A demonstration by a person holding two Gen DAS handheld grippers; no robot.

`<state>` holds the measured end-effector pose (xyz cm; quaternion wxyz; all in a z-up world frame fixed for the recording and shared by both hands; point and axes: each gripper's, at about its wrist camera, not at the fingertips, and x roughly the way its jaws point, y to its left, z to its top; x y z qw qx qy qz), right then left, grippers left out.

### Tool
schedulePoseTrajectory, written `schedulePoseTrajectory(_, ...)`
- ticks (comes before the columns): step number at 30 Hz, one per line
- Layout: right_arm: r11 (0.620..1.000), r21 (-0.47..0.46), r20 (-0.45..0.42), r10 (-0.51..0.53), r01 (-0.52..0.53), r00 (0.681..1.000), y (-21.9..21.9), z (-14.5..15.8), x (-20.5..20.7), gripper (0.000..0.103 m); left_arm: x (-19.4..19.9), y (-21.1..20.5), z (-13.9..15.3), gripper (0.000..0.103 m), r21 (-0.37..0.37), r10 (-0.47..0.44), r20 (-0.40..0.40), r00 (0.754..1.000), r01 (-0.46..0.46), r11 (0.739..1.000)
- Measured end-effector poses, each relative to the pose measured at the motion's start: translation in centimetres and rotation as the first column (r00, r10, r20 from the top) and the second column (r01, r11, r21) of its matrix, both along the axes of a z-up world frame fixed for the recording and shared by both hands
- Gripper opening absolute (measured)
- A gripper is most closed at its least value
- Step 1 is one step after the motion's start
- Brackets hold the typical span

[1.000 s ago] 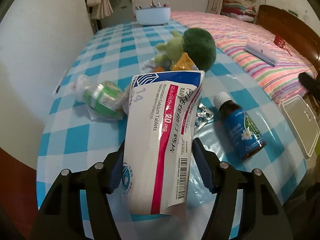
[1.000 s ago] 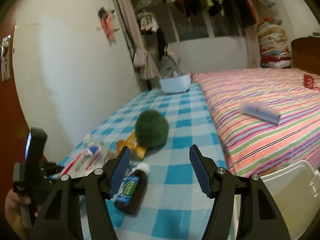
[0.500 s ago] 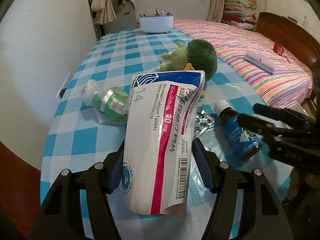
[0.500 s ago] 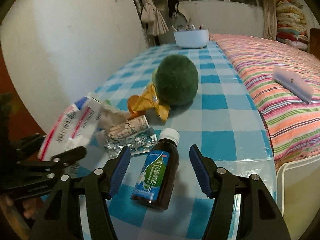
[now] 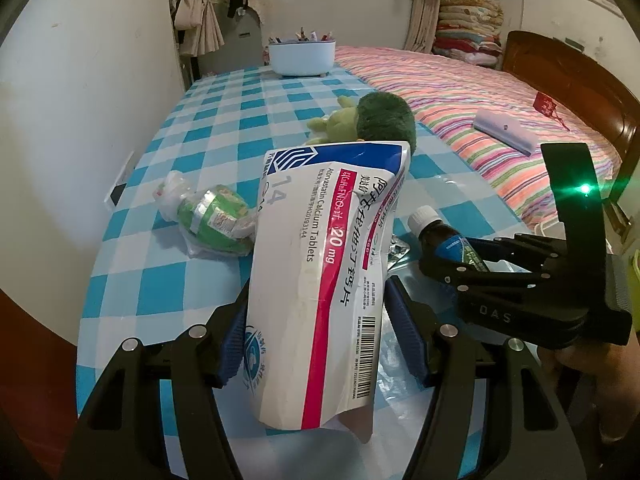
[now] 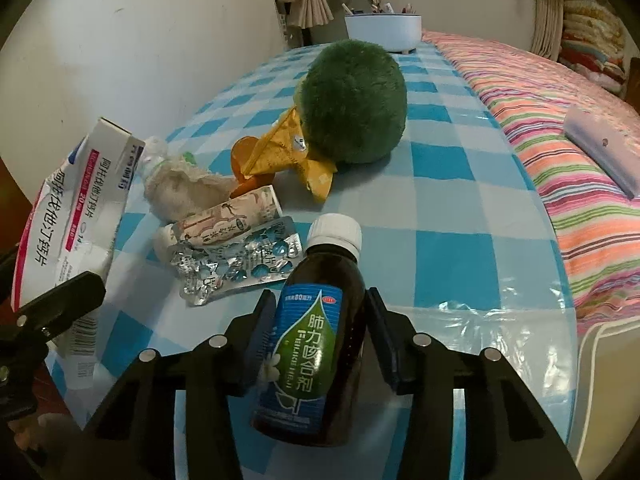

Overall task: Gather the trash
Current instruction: 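Grasp the brown medicine bottle with the right tool, then carry the box and bottle to the white bin and release both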

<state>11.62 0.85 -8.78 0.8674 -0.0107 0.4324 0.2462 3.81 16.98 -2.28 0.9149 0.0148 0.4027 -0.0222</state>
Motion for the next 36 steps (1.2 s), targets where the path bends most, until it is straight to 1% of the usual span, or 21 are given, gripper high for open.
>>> schedulePoseTrajectory(2, 1.0, 0.02, -0.001, -0.008, 0.008, 1.0, -0.4, 0.0, 0.0, 0.044, 0.0, -0.3, 0.1, 0.062, -0.001, -0.006, 0.003, 1.0, 0.006, 1.0)
schedulePoseTrajectory(9, 0.997, 0.07, 0.053, -0.049, 0.045, 0.997, -2.7, 1.1, -0.9, 0.044, 0.4, -1.6, 0.7, 0.062, 0.002, -0.035, 0.022, 0.999, 0.035, 0.999)
schedulePoseTrajectory(13, 0.994, 0.093, 0.057, -0.065, 0.06, 0.996, -4.0, 1.6, -1.1, 0.044, 0.7, -2.6, 0.6, 0.062, 0.01, -0.052, 0.016, 0.998, 0.052, 0.999)
schedulePoseTrajectory(23, 0.988, 0.113, 0.11, -0.115, 0.102, 0.987, -7.1, 3.1, -1.8, 0.044, 1.3, -5.8, 0.9, 0.062, 0.024, -0.103, 0.015, 0.995, 0.103, 0.994)
schedulePoseTrajectory(36, 0.974, 0.132, 0.132, -0.199, 0.182, 0.971, -12.3, 3.9, -2.5, 0.044, 2.3, -10.1, 1.0, 0.062, 0.026, -0.17, 0.008, 0.985, 0.17, 0.985)
